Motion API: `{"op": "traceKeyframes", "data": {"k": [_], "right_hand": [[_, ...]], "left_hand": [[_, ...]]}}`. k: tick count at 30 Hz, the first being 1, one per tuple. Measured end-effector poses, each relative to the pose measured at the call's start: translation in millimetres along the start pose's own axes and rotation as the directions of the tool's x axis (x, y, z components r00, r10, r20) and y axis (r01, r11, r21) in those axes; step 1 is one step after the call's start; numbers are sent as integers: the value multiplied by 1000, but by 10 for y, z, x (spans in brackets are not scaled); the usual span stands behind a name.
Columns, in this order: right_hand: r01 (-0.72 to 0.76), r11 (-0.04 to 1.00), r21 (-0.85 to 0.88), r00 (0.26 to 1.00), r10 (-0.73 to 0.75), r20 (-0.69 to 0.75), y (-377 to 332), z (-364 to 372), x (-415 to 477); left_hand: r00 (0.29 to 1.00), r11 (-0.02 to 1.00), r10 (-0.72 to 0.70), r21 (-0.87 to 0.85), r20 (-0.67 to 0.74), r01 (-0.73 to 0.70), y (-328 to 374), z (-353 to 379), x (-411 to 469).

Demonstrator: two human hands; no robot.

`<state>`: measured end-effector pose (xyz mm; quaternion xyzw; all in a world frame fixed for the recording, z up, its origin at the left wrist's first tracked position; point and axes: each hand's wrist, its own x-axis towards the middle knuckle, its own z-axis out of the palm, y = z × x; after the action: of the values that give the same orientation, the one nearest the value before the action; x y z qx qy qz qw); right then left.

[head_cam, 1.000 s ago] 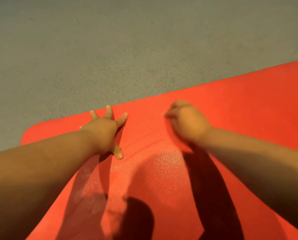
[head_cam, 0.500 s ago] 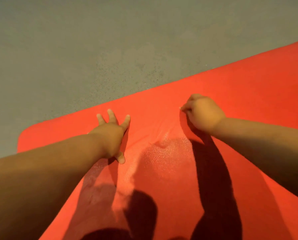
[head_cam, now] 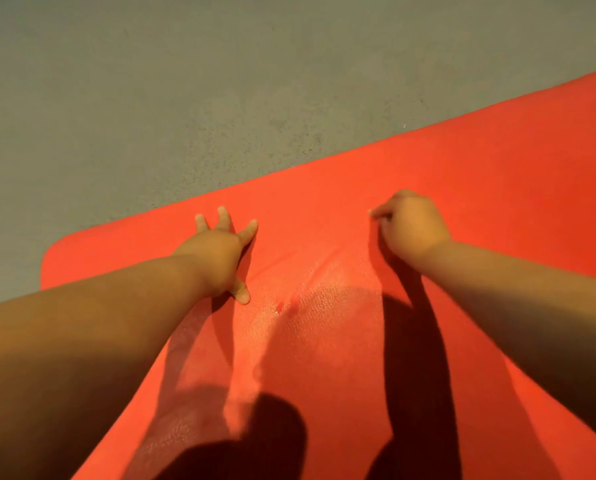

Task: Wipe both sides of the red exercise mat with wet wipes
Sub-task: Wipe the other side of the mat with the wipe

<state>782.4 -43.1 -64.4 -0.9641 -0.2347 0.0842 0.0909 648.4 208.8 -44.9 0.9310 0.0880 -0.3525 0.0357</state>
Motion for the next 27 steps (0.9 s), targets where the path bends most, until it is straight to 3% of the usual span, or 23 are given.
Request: {"op": "traceKeyframes", "data": {"k": [2,5,7,9,10,13,16,18,19,20,22,23,24,25,27], "right_hand": [[38,994,-98,999,-38,-4,43,-50,17],[289,955,-65,947,-276,163,-408,35,-473],[446,889,104,849,-457,263,-720,95,-888],[576,804,148,748,-591,301,-694,134,-951],[547,827,129,782,-560,273,-556,106,-819],[233,972,10,967,-233,103,37,-13,-324],[-5,1000,-2,1000,5,-28,219,2,-200],[72,997,20,995,-73,68,-122,117,-490],[207,977,48,968,-211,136,-346,161,-725],[400,908,123,887,-418,198,-540,223,-1003],[671,704,233,638,-709,302,-758,309,-1417],[722,644,251,573,-761,303,-696,318,-1399],[712,671,207,614,-738,279,-574,296,-1266],[623,768,150,729,-639,244,-419,234,-1074],[303,950,78,942,-311,126,17,50,-633]], "left_hand": [[1000,1000,6,14,-31,-5,-18,71,-44],[998,999,22,42,-66,-20,16,140,-112],[998,999,3,47,-70,0,48,146,-137],[998,998,-11,57,-69,15,82,135,-151],[998,998,-12,55,-64,15,99,140,-157],[998,999,-11,51,-56,14,126,180,-209],[997,999,-6,50,-82,10,178,262,-291],[996,1000,-16,21,-86,18,234,312,-350],[996,1000,-23,4,-85,23,267,336,-386],[996,1000,-26,-11,-86,25,299,362,-427],[996,999,-22,-43,-87,19,364,424,-525],[996,998,-21,-59,-81,17,397,461,-571],[997,997,-24,-77,-75,19,428,507,-610],[996,995,-34,-92,-77,26,452,543,-640],[994,993,-48,-114,-102,37,498,603,-695]]}}
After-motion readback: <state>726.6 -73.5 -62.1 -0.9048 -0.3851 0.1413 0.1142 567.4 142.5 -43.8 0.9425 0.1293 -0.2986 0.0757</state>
